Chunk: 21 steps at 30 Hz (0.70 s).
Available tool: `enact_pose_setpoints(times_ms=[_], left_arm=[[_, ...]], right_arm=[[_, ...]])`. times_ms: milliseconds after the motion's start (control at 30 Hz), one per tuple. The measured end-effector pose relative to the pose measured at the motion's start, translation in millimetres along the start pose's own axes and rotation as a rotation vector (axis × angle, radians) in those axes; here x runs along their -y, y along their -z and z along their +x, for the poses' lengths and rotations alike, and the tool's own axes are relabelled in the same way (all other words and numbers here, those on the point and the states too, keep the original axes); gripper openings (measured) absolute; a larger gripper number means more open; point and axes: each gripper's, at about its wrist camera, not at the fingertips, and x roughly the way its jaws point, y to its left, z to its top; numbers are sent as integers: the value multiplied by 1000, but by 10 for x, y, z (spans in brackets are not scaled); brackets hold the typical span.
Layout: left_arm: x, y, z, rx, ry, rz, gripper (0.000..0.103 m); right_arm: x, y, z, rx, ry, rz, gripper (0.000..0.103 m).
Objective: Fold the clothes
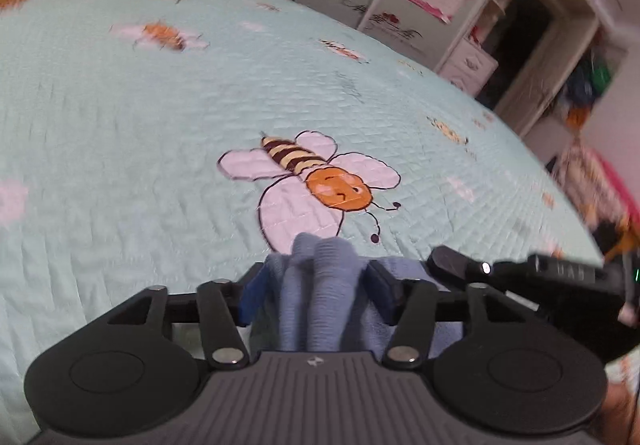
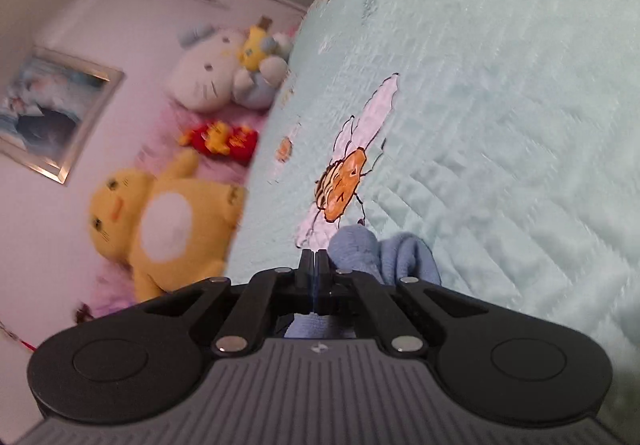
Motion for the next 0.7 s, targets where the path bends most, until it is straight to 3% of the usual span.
enact_pose_setpoints(times_ms=[100,267,300,333,367,400,500,600,700], left_arm=[[-19,1,4,4,-16,16,75],[-109,-60,-110,-36,26,-80,73],[-145,-55,-163,-42,42,-106,73],[-181,-51,-217,-49,58,-131,73],[-224,-41,-267,-53,74,-154,73],[-276,-22,-296,-59,89,-178,74],[-398,50,-252,-111,142,-256,74],[-375,96,-161,-127,201,-252,78],[-383,101,-72,-125,242,-262,82]], right_arm=[[-31,23,12,7,6,-29,0],[-151,22,-95,12,-22,-50,1],[-207,28,-188,22,-29,-75,14],[-252,42,-324,39,-41,-105,41],[-293,55,-452,51,-44,-136,58],[-313,57,-542,46,-8,-173,83],[-356,61,-794,28,94,-270,86],[-126,36,-724,-68,57,-166,86],[-57,37,-495,-132,25,-155,86]])
